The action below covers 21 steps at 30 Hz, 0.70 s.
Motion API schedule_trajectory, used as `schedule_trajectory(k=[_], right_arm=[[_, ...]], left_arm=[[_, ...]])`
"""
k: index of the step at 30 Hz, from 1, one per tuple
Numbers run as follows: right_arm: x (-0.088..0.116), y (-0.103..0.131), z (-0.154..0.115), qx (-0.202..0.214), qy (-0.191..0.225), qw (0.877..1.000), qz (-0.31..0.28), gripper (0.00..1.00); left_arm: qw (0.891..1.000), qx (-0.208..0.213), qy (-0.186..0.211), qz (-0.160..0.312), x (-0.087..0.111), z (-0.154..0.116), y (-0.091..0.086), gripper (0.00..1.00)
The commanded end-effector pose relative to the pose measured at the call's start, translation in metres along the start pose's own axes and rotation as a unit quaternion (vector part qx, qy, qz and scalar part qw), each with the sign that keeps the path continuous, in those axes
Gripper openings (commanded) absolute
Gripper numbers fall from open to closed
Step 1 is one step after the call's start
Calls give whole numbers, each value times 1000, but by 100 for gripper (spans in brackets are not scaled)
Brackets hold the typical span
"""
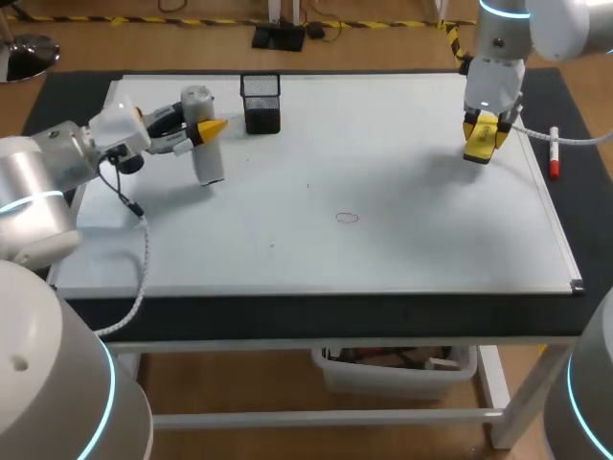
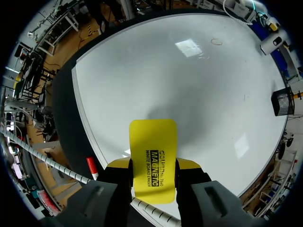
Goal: Pick up the inspection probe, press it on each red-marked spot on the whiteboard one by one, put down the probe, pick up the eraser, and wipe off all the red marks.
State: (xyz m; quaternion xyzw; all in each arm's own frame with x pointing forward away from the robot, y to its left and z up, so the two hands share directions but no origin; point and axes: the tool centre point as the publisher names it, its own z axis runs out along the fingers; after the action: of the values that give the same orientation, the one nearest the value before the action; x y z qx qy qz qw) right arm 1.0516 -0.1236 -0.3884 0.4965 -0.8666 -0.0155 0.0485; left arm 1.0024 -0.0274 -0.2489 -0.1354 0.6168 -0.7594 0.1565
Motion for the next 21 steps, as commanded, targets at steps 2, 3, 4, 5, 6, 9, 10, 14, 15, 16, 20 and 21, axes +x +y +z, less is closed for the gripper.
schedule_trajectory(k=[2, 3, 4, 5, 6, 9, 10, 14, 15, 16, 20, 21], right_arm=[[1, 0, -1, 1, 1, 1000, -1, 0], [1, 0, -1, 1, 1, 1000, -1, 0], [1, 0, -1, 1, 1, 1000, -1, 0], [1, 0, -1, 1, 1, 1000, -1, 0], [1, 0, -1, 1, 1, 1000, -1, 0], [-3, 3, -2, 3, 4, 1000, -7, 0], [-8, 8, -2, 7, 5, 1000, -18, 0], [-26, 30, -1, 13, 0, 999, -48, 0], [-32, 38, -1, 14, -3, 998, -57, 0], [-36, 43, -2, 15, -3, 998, -62, 0], [-59, 72, -1, 19, -4, 994, -105, 0], [-64, 79, 0, 22, 1, 993, -116, 0]], left_arm=[[1000, -5, -20, 8, 8, -18, -11, 0], [1000, -5, -20, 8, 8, -18, -11, 0], [1000, -5, -20, 8, 8, -18, -11, 0], [1000, -5, -20, 8, 8, -18, -11, 0], [1000, -5, -20, 8, 8, -18, -11, 0], [1000, -5, -20, 8, 8, -18, -11, 0], [1000, -5, -20, 8, 8, -18, -11, 0], [1000, -5, -20, 8, 8, -18, -11, 0], [1000, -5, -20, 8, 8, -18, -11, 0], [1000, -5, -20, 8, 8, -18, -11, 0], [1000, -5, -20, 8, 8, -18, -11, 0], [1000, -5, -20, 8, 8, -18, -11, 0]])
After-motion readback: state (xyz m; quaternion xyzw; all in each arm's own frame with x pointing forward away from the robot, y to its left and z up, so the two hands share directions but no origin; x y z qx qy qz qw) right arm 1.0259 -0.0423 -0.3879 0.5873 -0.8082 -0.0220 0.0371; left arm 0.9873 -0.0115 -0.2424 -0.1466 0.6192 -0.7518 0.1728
